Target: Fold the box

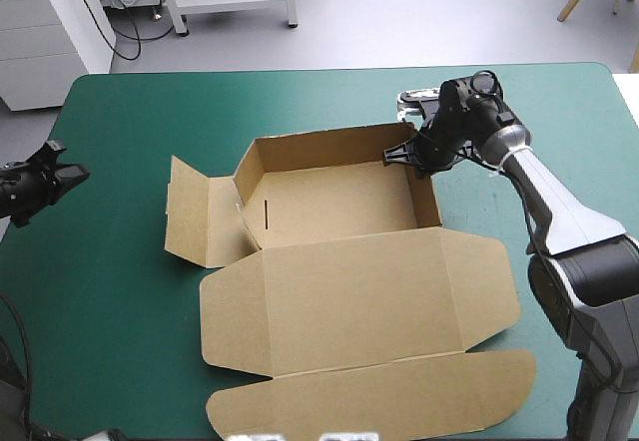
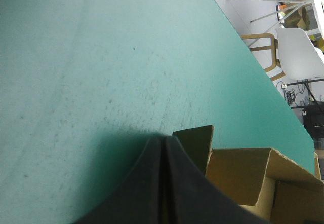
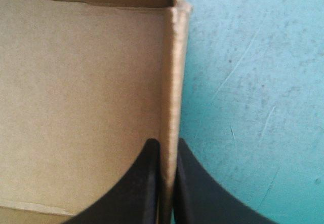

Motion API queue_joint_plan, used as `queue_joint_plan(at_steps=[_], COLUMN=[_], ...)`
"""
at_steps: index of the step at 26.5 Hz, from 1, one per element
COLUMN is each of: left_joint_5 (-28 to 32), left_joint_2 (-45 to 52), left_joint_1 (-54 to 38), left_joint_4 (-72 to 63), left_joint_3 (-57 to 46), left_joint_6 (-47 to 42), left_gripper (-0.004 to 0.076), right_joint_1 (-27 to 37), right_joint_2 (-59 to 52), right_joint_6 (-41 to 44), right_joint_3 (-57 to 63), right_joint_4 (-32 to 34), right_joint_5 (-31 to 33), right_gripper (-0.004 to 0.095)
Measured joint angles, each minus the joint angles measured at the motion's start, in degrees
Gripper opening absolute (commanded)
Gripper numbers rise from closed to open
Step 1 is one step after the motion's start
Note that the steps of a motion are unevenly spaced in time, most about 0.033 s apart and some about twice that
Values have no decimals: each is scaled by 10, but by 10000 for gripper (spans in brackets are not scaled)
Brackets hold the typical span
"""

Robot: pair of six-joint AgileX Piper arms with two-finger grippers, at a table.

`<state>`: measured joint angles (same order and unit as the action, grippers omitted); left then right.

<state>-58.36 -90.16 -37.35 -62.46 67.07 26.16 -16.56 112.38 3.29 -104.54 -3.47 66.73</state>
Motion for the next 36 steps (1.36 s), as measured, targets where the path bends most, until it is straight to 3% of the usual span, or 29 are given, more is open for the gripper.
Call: queue_joint_plan(at_steps=[2,4,6,12,19,28,36], left_joint_5=[0,0,0,0,0,-6,-6], left_joint_2=[0,0,0,0,0,0,0], left_joint_1=[0,0,0,0,0,0,0], left_joint_4=[0,0,0,0,0,0,0], left_joint_3=[0,0,0,0,0,0,0], left_joint_6=[-1,-1,-1,-2,-6,-20,-21], left_gripper=[-10,-10,-10,-10,-10,-10,-10], right_joint_1=[0,0,0,0,0,0,0], right_joint_2=[0,1,1,-26,-126,-219,-177], right_joint_6=[-1,-2,-7,-11,0,34,43], right_joint_3=[-1,-12,-41,-136,-143,-71,-13], right_joint_4=[6,11,14,15,15,28,29], right_joint_5=[-10,-8,9,34,42,46,46], right_gripper=[503,744,864,864,864,864,864])
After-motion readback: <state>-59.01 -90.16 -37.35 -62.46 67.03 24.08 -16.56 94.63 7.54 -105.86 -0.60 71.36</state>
